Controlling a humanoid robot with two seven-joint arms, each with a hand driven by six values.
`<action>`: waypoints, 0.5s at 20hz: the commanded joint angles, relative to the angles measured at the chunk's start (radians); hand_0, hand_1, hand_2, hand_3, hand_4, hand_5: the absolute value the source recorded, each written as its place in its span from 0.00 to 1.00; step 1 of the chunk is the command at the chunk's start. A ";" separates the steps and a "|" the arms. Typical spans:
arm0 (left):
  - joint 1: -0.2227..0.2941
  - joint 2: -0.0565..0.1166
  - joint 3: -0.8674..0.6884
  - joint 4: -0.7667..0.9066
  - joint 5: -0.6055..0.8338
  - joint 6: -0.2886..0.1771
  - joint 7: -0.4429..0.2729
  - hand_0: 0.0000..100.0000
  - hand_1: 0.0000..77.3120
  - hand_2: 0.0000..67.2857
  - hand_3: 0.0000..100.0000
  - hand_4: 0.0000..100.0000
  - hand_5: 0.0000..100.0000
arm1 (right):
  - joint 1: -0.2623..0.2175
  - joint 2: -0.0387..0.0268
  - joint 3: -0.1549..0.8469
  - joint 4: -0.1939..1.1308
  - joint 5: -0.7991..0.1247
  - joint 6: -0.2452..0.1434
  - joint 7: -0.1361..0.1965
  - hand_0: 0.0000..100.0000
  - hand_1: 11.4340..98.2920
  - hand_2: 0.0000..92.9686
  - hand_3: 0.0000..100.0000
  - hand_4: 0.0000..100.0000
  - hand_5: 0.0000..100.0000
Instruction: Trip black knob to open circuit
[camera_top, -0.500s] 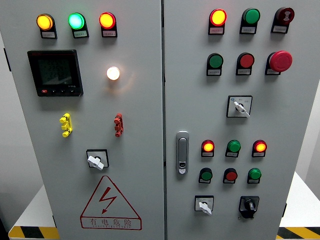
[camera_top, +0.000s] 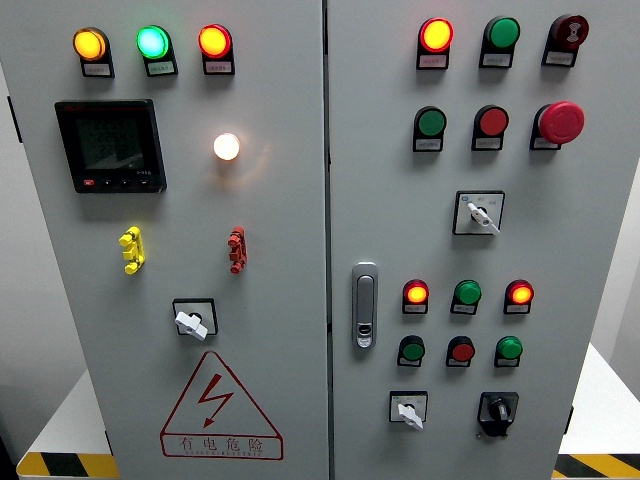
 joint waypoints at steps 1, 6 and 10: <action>0.001 -0.001 0.000 0.000 0.000 0.000 0.000 0.00 0.04 0.19 0.21 0.07 0.02 | 0.000 0.0001 0.025 0.002 -0.019 -0.007 -0.004 0.68 0.20 0.01 0.10 0.06 0.13; 0.001 0.000 0.000 0.000 0.000 0.000 0.000 0.00 0.04 0.19 0.21 0.07 0.02 | -0.017 0.0001 0.382 0.049 -0.421 -0.007 -0.044 0.67 0.20 0.01 0.11 0.06 0.13; 0.001 0.000 0.000 0.000 0.000 0.000 0.000 0.00 0.04 0.19 0.21 0.07 0.02 | -0.037 -0.0014 0.609 0.103 -0.630 -0.006 -0.087 0.67 0.21 0.01 0.11 0.06 0.13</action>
